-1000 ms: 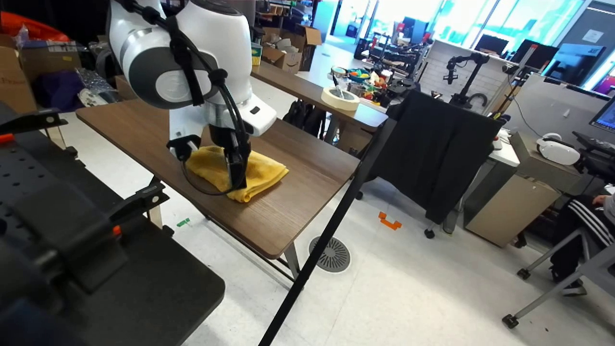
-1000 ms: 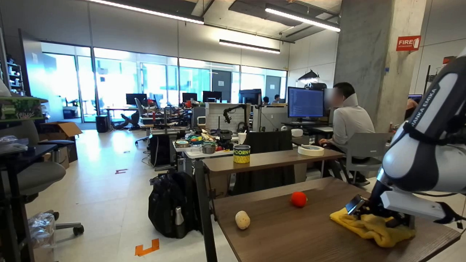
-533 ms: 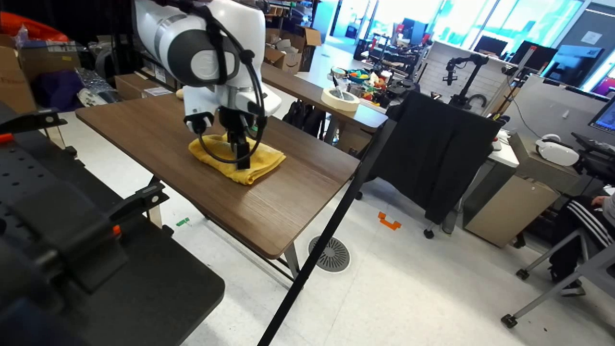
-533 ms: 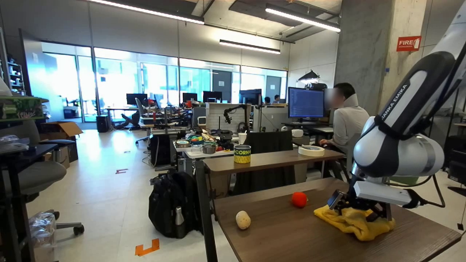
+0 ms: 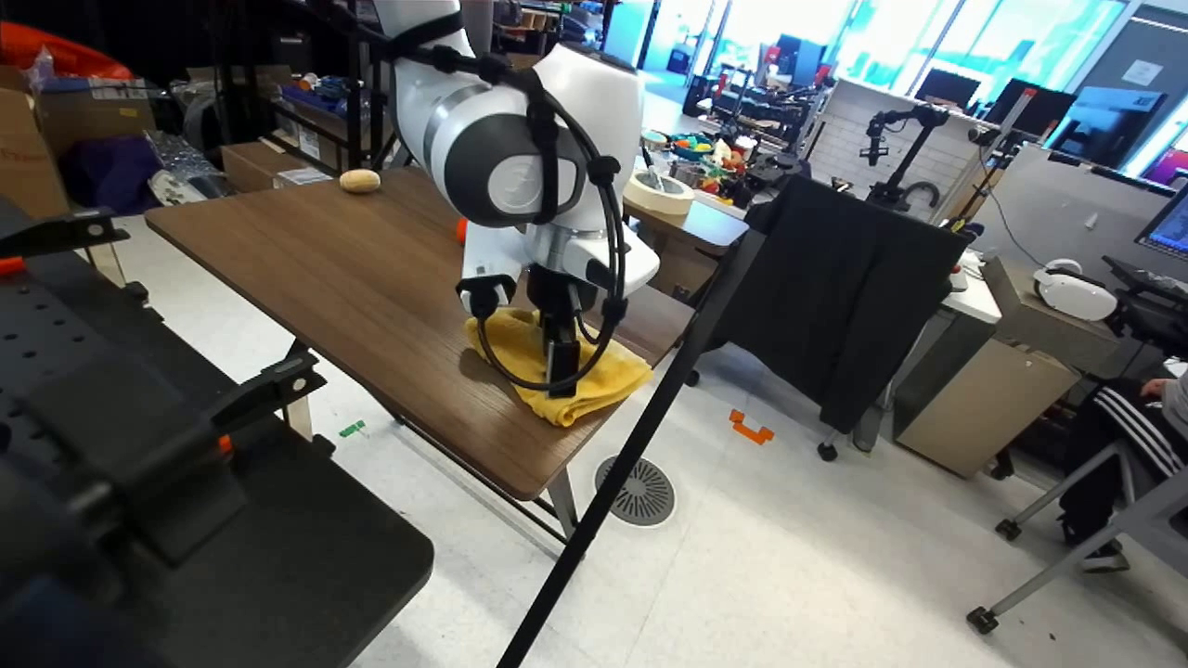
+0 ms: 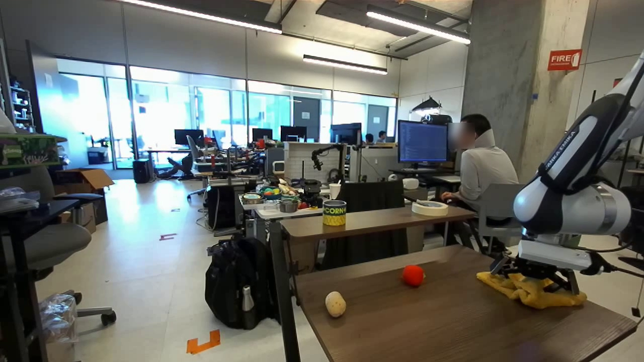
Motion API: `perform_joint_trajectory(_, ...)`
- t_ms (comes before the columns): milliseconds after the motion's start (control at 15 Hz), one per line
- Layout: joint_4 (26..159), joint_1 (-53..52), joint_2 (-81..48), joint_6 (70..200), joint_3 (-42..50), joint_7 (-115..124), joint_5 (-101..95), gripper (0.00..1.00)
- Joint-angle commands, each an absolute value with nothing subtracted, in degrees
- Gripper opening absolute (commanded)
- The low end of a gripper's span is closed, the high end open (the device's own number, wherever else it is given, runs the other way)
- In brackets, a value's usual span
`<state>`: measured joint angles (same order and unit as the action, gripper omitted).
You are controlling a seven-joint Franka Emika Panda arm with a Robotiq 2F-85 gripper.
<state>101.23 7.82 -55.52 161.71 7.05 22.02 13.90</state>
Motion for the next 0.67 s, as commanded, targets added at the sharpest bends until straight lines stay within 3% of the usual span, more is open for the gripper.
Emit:
perform_joint_trajectory(0, 97.0, 6.1, -58.4, 161.0, 5.0, 22.2, 15.2, 1.0)
perform_joint_trajectory(467, 97.6, 3.7, -56.6, 161.5, 3.1, 21.3, 14.8, 1.0)
perform_joint_trajectory(600, 95.9, 2.0, -58.5, 161.3, 6.4, 23.6, 14.0, 1.0)
